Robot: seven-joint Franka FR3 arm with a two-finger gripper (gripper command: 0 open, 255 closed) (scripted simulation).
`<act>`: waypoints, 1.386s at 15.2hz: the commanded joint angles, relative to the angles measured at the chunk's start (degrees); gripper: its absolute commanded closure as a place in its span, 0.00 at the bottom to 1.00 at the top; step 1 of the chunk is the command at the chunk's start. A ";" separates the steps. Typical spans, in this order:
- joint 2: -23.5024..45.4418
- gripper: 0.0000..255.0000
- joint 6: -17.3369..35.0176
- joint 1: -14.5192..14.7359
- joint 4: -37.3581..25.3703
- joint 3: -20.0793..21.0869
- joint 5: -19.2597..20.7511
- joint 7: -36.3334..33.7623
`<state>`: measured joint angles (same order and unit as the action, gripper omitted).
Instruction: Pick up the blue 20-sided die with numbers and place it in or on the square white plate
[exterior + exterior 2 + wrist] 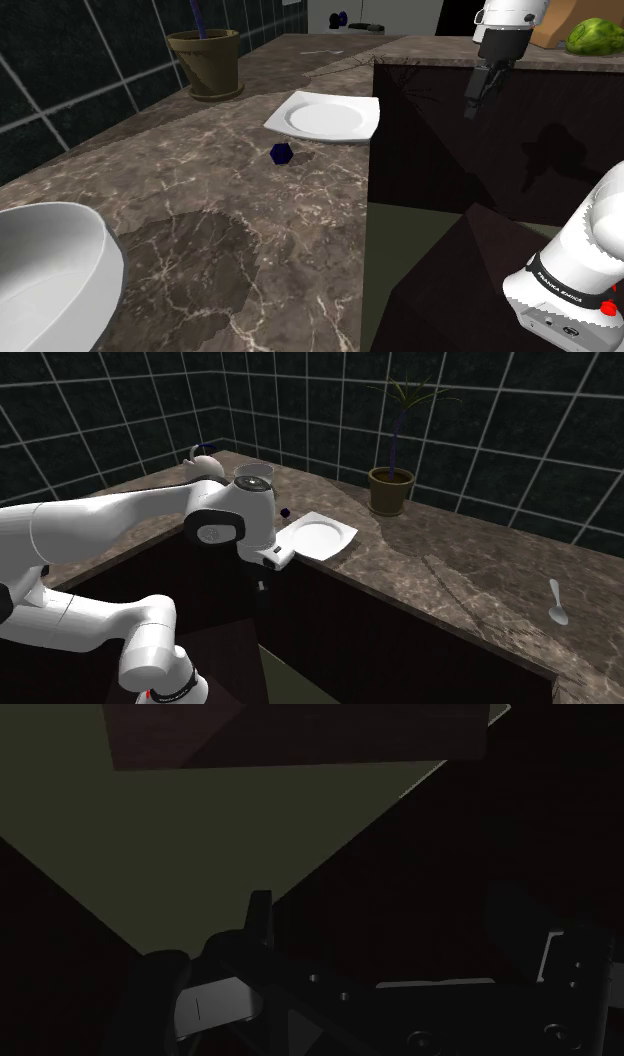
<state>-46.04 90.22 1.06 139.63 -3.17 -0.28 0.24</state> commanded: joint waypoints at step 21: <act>25.83 0.00 9.89 9.03 -21.35 19.94 -6.41 -16.10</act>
<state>-21.67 100.17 9.79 120.08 15.84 -6.87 -14.95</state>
